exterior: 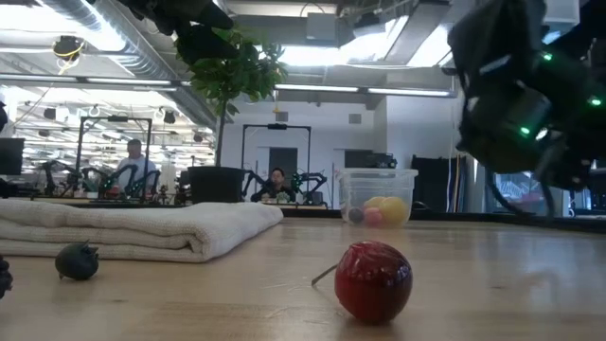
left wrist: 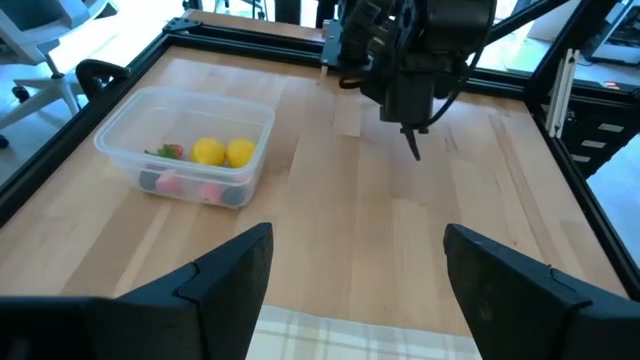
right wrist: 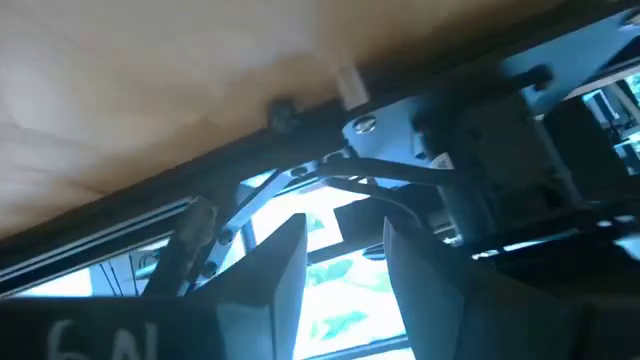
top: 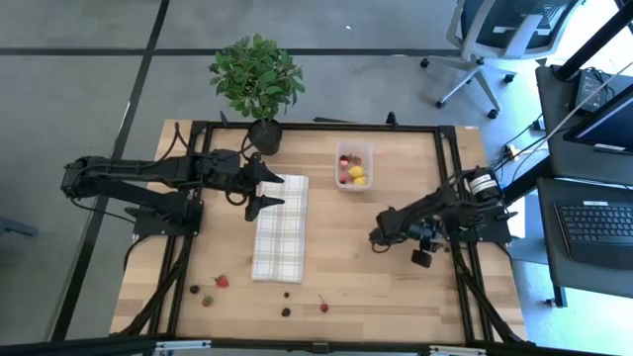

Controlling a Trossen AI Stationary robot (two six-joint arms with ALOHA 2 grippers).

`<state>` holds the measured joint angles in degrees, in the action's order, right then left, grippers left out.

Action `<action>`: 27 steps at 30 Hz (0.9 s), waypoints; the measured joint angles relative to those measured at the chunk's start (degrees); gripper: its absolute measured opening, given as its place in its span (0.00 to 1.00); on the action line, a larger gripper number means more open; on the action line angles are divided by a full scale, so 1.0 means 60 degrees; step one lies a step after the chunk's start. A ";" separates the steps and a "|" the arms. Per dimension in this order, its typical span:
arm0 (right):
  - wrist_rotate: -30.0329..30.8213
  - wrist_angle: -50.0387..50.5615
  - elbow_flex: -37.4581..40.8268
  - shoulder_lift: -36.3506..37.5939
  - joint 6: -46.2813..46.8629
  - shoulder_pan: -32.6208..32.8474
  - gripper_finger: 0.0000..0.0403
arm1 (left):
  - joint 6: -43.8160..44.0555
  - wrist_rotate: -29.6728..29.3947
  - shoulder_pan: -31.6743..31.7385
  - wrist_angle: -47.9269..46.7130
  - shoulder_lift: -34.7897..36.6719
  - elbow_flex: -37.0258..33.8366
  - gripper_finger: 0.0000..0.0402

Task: Pick and placing Produce into tupperware
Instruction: Put the right blueberry into the transparent bin

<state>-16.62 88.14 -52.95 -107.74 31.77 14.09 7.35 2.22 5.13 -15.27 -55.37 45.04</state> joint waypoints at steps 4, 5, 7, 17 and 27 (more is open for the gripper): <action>-0.0579 -0.0628 0.0204 0.0000 -0.0377 0.0355 0.34 | 0.0009 -0.0002 0.0000 0.0003 0.0000 0.0000 0.71; -0.0721 -0.0729 0.0204 0.0000 -0.0451 0.0495 0.34 | 0.0023 0.0000 0.0000 0.0004 0.0000 0.0000 0.71; -0.0967 -0.1035 0.0204 0.0000 -0.0727 0.0732 0.34 | 0.0108 0.0000 0.0000 0.0004 0.0000 0.0000 0.71; -0.1181 -0.2012 0.0204 0.0000 -0.0882 0.1628 0.34 | 0.0261 -0.0004 0.0000 0.0004 0.0000 0.0000 0.71; -0.1179 -0.2132 0.0204 0.0000 -0.0552 0.2071 0.34 | 0.0291 -0.0004 0.0000 0.0004 0.0000 0.0000 0.71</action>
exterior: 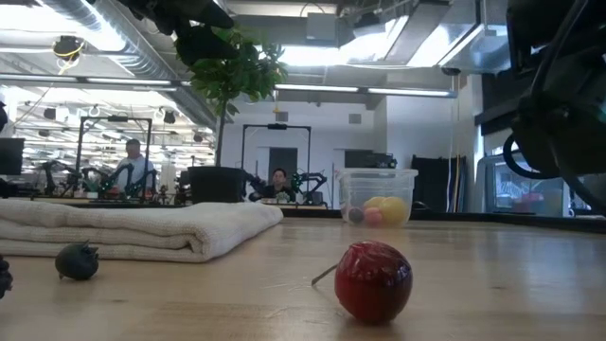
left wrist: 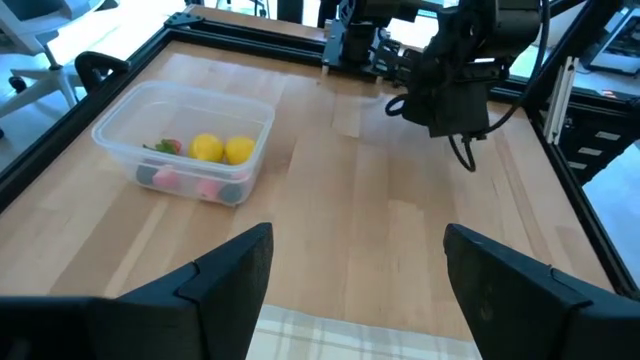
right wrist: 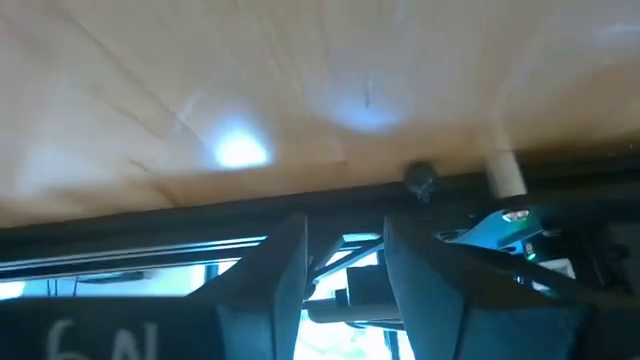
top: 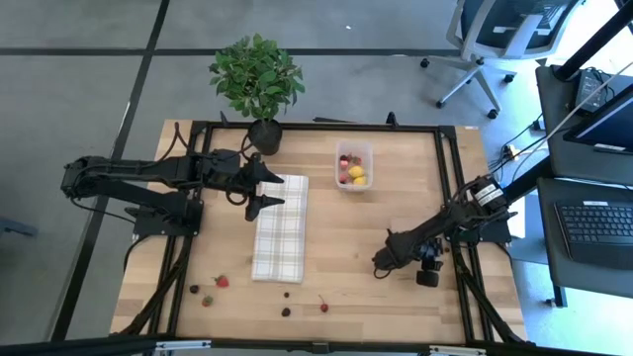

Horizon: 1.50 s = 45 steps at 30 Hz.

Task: Pick and placing Produce into tupperware
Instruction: Put the right blueberry into the transparent bin

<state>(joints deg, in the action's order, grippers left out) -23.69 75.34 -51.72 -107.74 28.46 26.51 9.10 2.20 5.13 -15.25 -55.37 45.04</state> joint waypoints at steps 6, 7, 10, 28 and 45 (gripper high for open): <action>-0.0194 0.0031 0.0000 0.0000 0.0460 0.0009 0.34 | 0.0000 0.0000 0.0000 0.0000 0.0000 0.0000 0.71; -0.0213 0.0030 0.0000 0.0000 0.0439 0.0009 0.34 | 0.0000 0.0000 0.0000 0.0004 0.0000 0.0000 0.71; -0.0223 0.0027 0.0000 0.0000 0.0162 0.0009 0.34 | 0.0000 0.0000 0.0000 0.0039 0.0000 0.0000 0.71; -0.0210 -0.0257 0.0000 0.0000 -0.0477 0.0031 0.61 | 0.0496 -0.0004 -0.0004 0.0146 0.0000 0.0000 0.71; -0.0080 -0.0716 0.1423 0.0004 -0.1050 0.0625 0.55 | 0.0976 -0.0780 -0.0002 0.0157 0.0000 0.0000 0.71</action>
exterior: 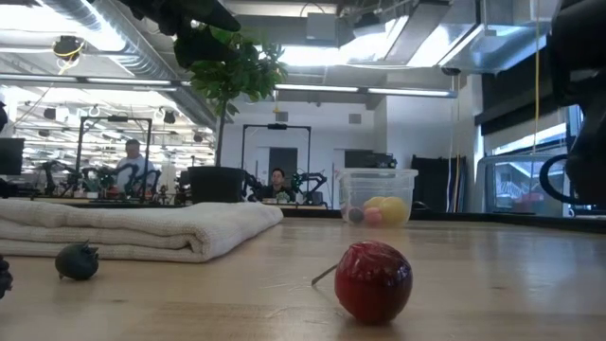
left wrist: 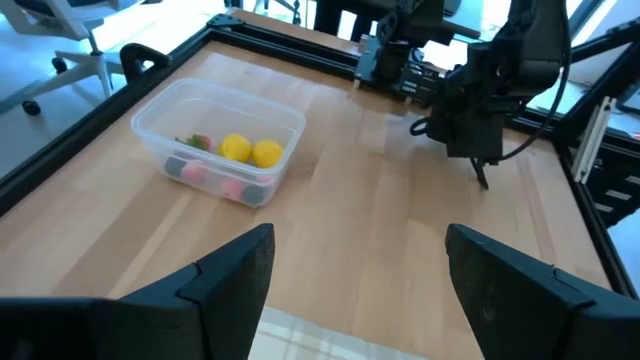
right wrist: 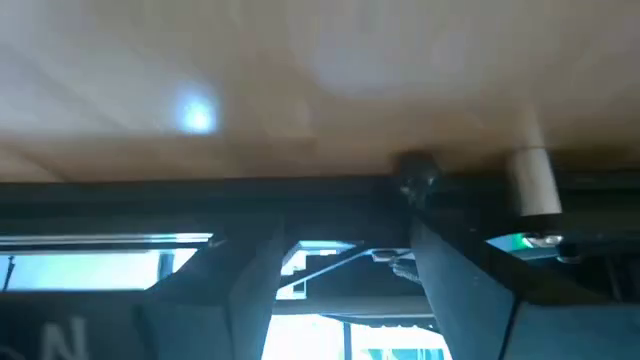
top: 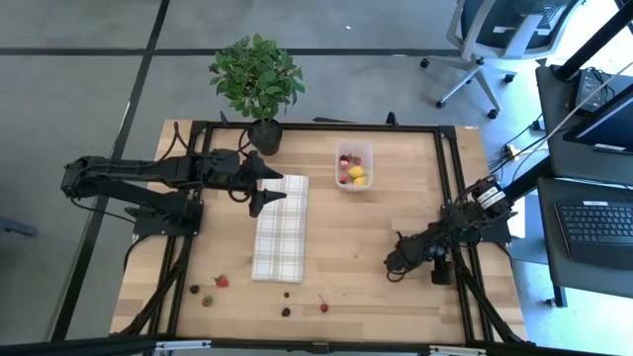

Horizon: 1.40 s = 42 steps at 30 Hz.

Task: Pick and placing Produce into tupperware
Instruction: Put the right blueberry into the transparent bin

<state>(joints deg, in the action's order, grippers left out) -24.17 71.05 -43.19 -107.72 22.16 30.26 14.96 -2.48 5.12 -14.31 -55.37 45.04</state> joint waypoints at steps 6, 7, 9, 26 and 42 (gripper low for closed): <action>0.0514 -0.0471 0.0057 0.0006 -0.0024 -0.0002 0.53 | 0.0210 0.0000 0.0000 0.0055 0.0000 0.0000 0.71; 0.0530 -0.0661 0.0015 0.0004 -0.0029 -0.0001 0.53 | 0.0262 0.0000 0.0001 0.0054 0.0000 0.0000 0.71; 0.0544 -0.0804 0.0013 0.0004 0.0011 0.0001 0.53 | 0.0384 0.0000 0.0001 0.0051 -0.0003 0.0000 0.71; 0.0523 -0.1043 0.0381 0.0018 -0.0421 -0.0007 0.51 | 0.0449 -0.0004 0.0000 0.0047 -0.0004 0.0000 0.71; 0.0814 -0.0994 0.0179 -0.0018 -0.0517 -0.0071 0.38 | 0.0449 -0.0004 0.0002 0.0047 -0.0004 0.0000 0.71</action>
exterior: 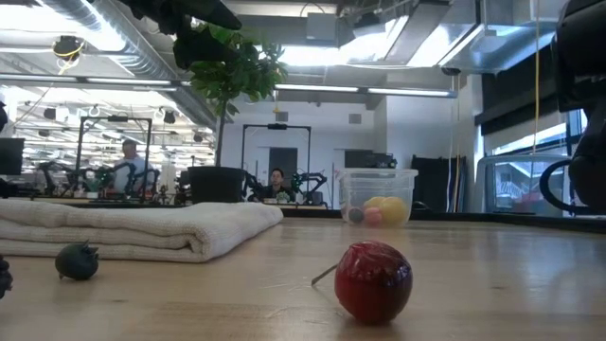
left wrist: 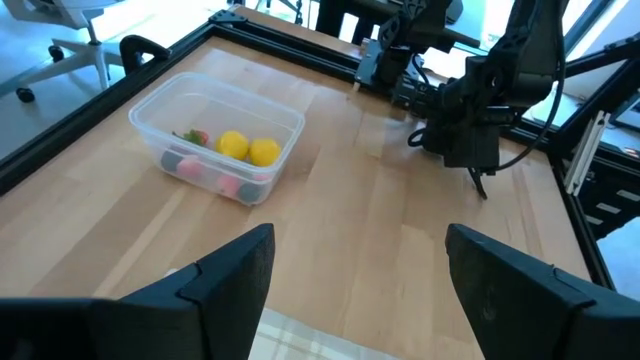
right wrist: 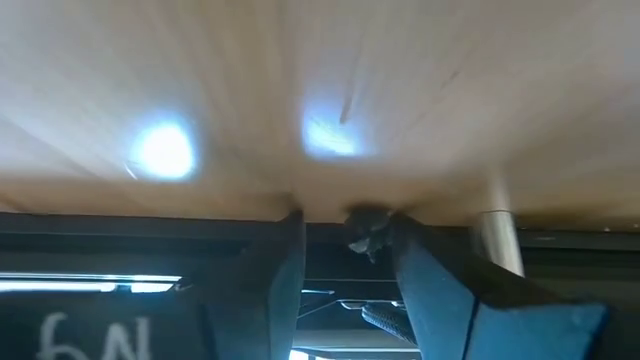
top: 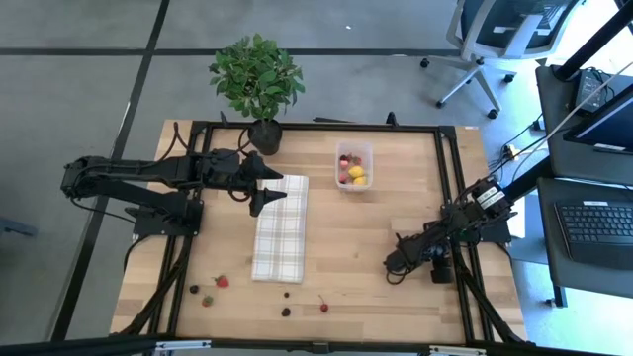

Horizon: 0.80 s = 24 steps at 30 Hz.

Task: Pick and placing Produce into tupperware
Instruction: Put the right blueberry into the transparent bin

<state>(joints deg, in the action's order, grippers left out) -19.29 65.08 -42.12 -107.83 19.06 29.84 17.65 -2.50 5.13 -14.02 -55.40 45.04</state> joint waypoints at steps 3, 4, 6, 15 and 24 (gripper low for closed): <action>0.0018 -0.0049 -0.0034 0.0000 -0.0016 -0.0024 0.38 | 0.0000 -0.0004 0.0000 0.0000 0.0000 0.0000 0.71; 0.0037 -0.0051 -0.0035 0.0000 -0.0017 -0.0024 0.38 | 0.0006 -0.0004 0.0000 0.0000 0.0000 0.0000 0.71; 0.0098 -0.0051 -0.0035 0.0000 -0.0017 -0.0024 0.38 | 0.0035 -0.0003 0.0000 0.0000 0.0000 0.0000 0.71; 0.0175 -0.0051 -0.0024 0.0007 -0.0225 -0.0028 0.38 | 0.0047 0.0000 0.0000 -0.0004 0.0000 0.0000 0.71; 0.0284 -0.0040 -0.0024 0.0018 -0.0268 -0.0031 0.27 | 0.0058 -0.0002 -0.0001 0.0000 0.0000 0.0000 0.71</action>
<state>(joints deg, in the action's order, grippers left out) -17.58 64.84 -42.26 -107.72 17.45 29.65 18.00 -2.51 5.12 -14.02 -55.40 45.04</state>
